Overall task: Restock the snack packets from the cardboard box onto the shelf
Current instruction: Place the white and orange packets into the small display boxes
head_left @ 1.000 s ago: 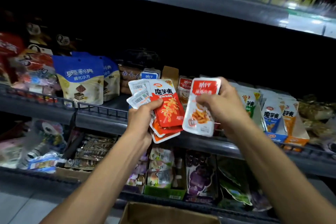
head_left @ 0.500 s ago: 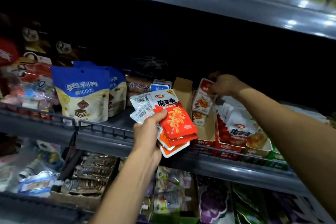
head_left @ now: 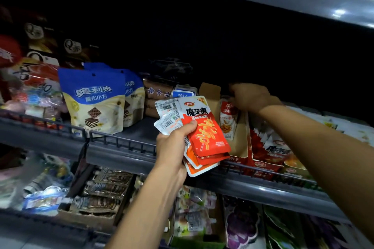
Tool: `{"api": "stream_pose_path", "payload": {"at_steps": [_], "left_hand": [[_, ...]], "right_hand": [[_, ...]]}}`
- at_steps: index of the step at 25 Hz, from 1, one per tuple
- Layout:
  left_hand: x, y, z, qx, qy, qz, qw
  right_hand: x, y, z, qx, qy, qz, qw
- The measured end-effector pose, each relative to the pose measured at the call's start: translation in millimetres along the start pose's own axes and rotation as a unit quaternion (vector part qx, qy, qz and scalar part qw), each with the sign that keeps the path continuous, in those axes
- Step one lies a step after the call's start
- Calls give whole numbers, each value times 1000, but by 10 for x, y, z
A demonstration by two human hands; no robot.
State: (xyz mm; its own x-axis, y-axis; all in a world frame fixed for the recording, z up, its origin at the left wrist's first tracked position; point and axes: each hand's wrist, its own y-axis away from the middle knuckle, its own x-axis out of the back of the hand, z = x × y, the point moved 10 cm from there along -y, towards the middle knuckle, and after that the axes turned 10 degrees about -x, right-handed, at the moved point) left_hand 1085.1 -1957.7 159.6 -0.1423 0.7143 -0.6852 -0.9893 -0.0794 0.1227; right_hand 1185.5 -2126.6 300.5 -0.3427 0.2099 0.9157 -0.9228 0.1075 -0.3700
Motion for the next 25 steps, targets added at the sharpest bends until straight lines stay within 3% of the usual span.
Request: {"api": "stream_pose_path", "payload": {"at_steps": [2,4,6,7,11,14,16,21,23,25], "left_hand": [[9,-5,25,-4,9,4,1000],[-1,9,54,-10,20,5,1000],[-34,55,89,-21,24,1,999],[-67,89,104,-27,28,-8,999],[-188,207,128,-32,21,-63,997],[-247,280,129,-34,-33,-100,994],[-350,342,92,-30,-63,-131,989],[-541,422,-2,-23,-14,-157,987],[-643,477,-69,-30,-15,-171,985],[-748,564,-178,-30,-25,-186,982]], "right_hand": [[231,138,-25,-15,-149,-25,988],[277,437,-149,-8,-302,-172,938],[234,824,-333,26,-317,-294,901],[212,918,-373,33,-331,-309,891],[190,857,-253,-39,-491,-250,834],[175,918,-195,-57,-542,-279,791],[241,975,-138,-54,-548,-273,789],[616,1041,357,-72,-589,-110,798],[651,1189,500,-70,-606,-125,782],[596,1405,533,-55,-575,-181,796]]}}
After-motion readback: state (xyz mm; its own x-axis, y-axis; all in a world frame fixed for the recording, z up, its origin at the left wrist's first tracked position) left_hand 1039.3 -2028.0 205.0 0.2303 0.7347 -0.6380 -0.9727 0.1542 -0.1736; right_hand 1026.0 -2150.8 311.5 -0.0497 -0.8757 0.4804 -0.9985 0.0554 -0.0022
